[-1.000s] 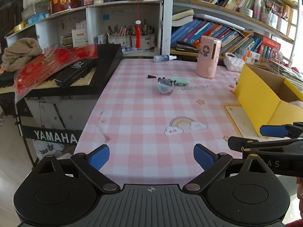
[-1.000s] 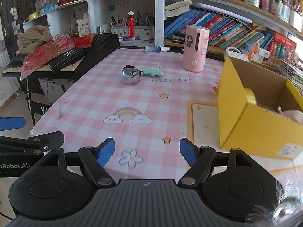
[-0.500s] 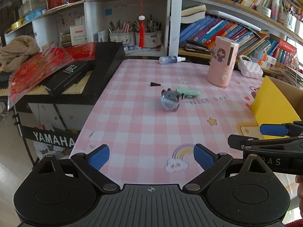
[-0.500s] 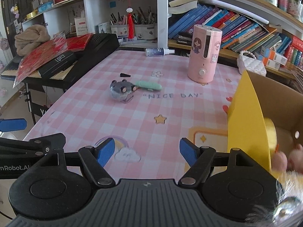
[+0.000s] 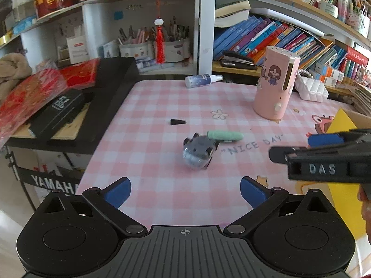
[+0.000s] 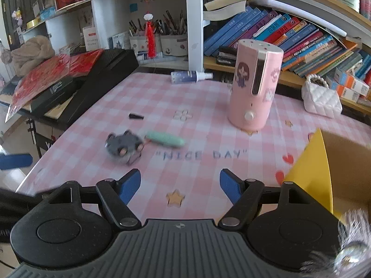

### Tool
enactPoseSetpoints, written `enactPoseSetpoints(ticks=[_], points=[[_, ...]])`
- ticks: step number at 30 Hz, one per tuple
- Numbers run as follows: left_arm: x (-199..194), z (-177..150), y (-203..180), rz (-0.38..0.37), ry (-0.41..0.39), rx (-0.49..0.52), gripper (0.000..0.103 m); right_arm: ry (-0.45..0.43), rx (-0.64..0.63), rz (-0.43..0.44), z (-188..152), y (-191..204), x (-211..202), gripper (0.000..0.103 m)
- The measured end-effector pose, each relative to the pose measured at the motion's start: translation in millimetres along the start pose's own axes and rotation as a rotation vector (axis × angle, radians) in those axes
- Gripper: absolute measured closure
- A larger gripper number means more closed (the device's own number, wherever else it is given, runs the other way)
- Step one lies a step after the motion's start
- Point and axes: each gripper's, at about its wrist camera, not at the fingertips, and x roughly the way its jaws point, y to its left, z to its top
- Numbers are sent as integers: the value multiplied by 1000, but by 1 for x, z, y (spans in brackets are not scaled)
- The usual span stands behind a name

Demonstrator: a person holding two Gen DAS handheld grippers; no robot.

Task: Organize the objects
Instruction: 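Grasp the gray toy car with the left tool while the right tool approaches the mint-green stick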

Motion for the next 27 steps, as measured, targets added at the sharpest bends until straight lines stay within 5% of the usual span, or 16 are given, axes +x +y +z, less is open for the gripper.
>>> enactPoseSetpoints(ticks=[9,22,25,27], points=[[39,19,-3,-53,29,-76,0,-3,-53,12,42,-12,39,28],[86,28,-14,2,12,12,2,78,-232,49,61,-10,96,36],[98,29,-16,-5,22,38,9,92,-245,59,60,-8,103,36],[108,28,-19,1,39,65,23,100,-247,63,60,-6,106,35]])
